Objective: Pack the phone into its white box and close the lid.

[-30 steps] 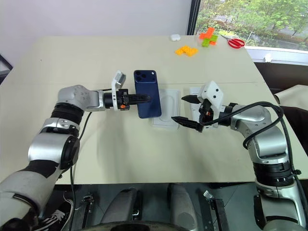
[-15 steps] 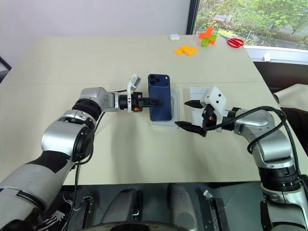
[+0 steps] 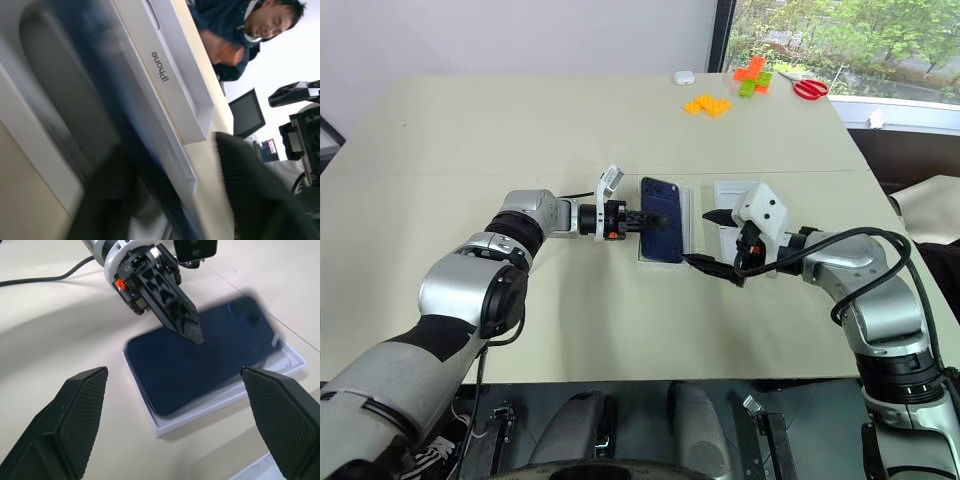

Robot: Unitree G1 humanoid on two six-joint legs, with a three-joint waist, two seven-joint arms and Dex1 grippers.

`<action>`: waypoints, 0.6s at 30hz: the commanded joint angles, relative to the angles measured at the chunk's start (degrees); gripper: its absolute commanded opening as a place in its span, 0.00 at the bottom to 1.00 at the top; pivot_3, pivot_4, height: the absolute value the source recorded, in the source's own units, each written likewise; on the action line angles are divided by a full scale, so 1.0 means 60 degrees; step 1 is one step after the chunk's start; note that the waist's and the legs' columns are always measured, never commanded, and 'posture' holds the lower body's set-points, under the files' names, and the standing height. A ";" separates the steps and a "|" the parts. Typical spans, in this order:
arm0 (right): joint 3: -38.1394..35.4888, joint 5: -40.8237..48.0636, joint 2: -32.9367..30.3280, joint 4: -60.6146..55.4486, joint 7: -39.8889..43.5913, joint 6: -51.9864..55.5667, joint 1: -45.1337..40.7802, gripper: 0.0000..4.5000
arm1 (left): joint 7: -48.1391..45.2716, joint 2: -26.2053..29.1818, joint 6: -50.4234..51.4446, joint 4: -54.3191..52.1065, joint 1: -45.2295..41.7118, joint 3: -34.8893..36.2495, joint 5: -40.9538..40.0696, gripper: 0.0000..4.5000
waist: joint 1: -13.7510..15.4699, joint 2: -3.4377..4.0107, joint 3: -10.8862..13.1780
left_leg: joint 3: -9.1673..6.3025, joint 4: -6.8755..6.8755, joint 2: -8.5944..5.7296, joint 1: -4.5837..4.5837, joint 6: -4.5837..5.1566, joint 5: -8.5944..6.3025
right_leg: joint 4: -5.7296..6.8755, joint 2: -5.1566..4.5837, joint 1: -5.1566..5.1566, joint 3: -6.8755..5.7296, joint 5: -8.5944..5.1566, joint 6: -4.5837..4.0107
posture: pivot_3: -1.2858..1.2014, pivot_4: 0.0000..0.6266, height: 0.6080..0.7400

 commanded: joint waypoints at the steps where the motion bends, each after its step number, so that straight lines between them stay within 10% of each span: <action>1: -0.0021 0.0042 -0.0107 -0.0297 -0.0063 -0.0208 -0.0099 1.00 | -0.0091 -0.0057 -0.0173 -0.0141 -0.0330 0.0143 0.0159 0.94 | 0.0000 0.0000 0.0000 | 0.0000 0.0001 0.0000 0.0002 0.0000 0.0000 | 0.0000 0.0000 0.0003 0.0000 0.0000 0.0000 | 0.52 0.24 1.00; 18: 0.0294 -0.0084 -0.0029 0.0091 -0.0097 -0.0543 -0.0402 1.00 | -0.1777 0.0572 -0.0036 -0.0729 -0.0898 -0.0347 0.0932 0.99 | -0.0008 0.0000 0.0000 | 0.0000 0.0005 0.0000 0.0006 0.0000 0.0000 | 0.0002 0.0006 0.0008 0.0000 0.0000 0.0000 | 0.52 0.24 1.00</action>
